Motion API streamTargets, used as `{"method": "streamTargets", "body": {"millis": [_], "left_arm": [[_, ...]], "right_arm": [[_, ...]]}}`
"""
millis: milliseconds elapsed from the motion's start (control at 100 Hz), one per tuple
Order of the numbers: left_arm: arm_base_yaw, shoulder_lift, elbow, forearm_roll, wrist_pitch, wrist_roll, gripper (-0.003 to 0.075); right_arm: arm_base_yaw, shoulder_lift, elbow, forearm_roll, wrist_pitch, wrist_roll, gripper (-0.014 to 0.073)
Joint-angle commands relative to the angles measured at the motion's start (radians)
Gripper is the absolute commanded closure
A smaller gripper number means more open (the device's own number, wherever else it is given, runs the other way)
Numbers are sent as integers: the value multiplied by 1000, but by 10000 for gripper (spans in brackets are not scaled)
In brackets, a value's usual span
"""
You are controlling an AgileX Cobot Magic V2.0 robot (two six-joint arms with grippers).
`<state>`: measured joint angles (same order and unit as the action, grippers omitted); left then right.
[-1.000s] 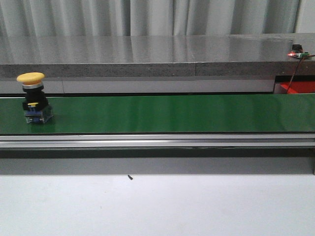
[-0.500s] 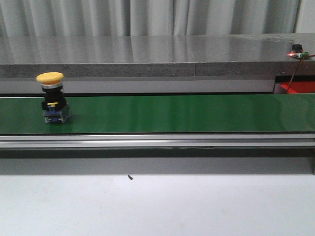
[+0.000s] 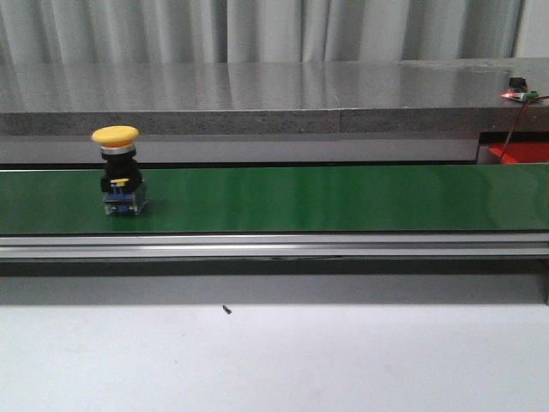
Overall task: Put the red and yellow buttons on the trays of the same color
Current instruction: 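Grasp a red push-button with the left gripper and carry it over the belt, then lower the red button onto the belt and release it with the left gripper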
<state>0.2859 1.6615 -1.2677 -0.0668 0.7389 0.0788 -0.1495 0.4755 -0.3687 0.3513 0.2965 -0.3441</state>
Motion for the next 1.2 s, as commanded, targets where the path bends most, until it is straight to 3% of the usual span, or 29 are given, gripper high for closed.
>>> {"method": "streamTargets", "body": {"millis": [0,150,240,410,480,820,920,1140,1190], "left_arm": [[-16,-30,-29,-12,-51,0,569],[-33,-1,-29,-17,-49,0,567],[-35,11,-29,-17,-42,10,517],[-37,4,-29,-82,-42,53,240],[-37,-6,-29,-131,-46,91,159],[-46,-117,-29,-225,6,167,156],[-80,-156,-21,-230,29,172,244],[-180,-248,36,-218,32,172,743],[-193,-272,53,-218,32,172,740]], "right_arm": [[3,1,-29,7,-69,-10,662],[3,1,-29,7,-69,-10,662],[3,1,-29,7,-69,-10,662],[3,1,-29,7,-69,-10,662],[3,1,-29,7,-69,-10,662],[3,1,-29,7,-69,-10,662],[3,1,-29,7,-69,-10,662],[3,1,-29,7,-69,-10,662],[3,1,-29,7,-69,-10,662]]}}
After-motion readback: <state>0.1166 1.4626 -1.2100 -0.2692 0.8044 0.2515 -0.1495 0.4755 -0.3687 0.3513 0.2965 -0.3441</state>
